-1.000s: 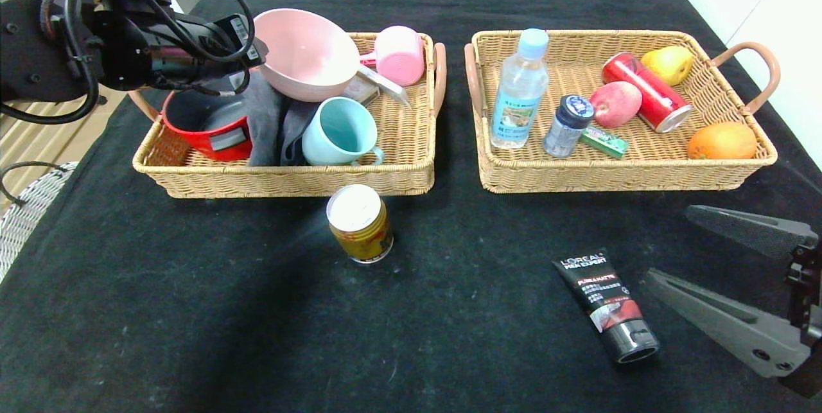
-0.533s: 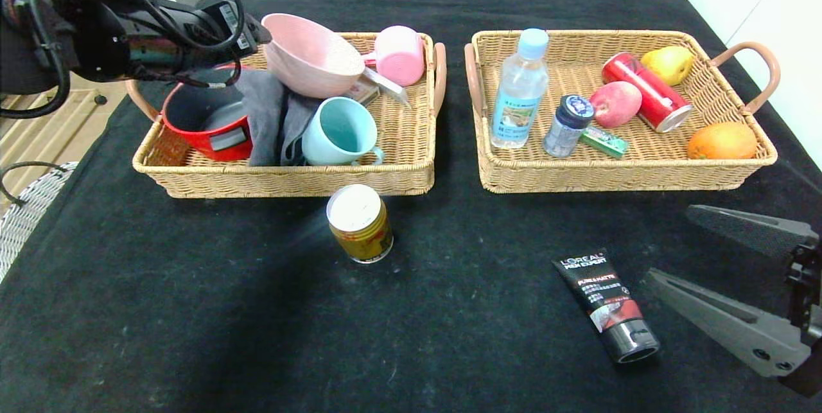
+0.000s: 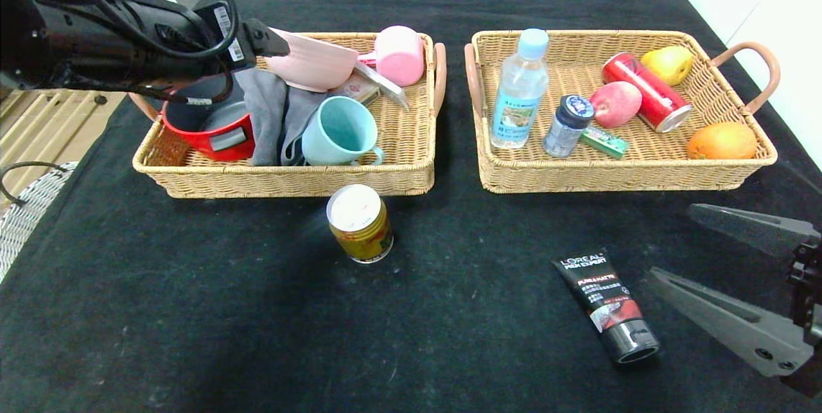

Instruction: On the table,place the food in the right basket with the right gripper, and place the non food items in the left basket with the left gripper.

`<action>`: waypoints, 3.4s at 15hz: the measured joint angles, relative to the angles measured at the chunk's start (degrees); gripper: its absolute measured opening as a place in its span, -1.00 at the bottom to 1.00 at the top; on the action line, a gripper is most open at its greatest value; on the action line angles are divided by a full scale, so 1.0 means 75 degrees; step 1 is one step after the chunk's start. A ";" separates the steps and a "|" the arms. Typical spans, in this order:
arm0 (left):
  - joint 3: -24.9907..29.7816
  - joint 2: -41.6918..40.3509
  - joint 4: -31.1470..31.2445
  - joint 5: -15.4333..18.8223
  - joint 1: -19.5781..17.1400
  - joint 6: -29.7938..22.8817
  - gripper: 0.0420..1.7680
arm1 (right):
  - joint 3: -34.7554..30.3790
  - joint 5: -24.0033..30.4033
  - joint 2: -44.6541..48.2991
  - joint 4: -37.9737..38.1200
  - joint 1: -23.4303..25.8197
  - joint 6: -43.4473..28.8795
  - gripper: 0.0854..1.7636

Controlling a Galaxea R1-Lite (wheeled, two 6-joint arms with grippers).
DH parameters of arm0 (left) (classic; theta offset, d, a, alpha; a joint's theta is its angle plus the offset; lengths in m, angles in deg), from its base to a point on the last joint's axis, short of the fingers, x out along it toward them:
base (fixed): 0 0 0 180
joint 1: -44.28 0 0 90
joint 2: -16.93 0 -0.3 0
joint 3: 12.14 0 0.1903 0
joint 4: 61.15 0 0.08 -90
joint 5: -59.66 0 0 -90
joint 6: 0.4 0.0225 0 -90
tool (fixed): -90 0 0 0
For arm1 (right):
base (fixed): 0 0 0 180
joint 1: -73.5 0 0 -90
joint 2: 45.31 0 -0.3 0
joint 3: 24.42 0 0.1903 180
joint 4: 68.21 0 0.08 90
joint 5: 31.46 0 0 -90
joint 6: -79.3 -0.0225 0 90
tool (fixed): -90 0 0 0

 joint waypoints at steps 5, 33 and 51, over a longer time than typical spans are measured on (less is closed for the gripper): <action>0.0821 -0.0662 0.1239 0.0202 0.1047 0.0478 0.88 | 0.0000 -0.0003 0.0055 0.0018 0.0024 0.0007 0.94; 0.0453 0.1208 0.3051 -0.0276 0.2420 0.0411 0.94 | 0.0011 -0.0007 0.0099 -0.0018 0.0042 0.0011 0.94; 0.0452 0.1248 0.3057 -0.0245 0.2469 0.0426 0.26 | 0.0013 0.0007 0.0200 0.0029 0.0073 0.0011 0.94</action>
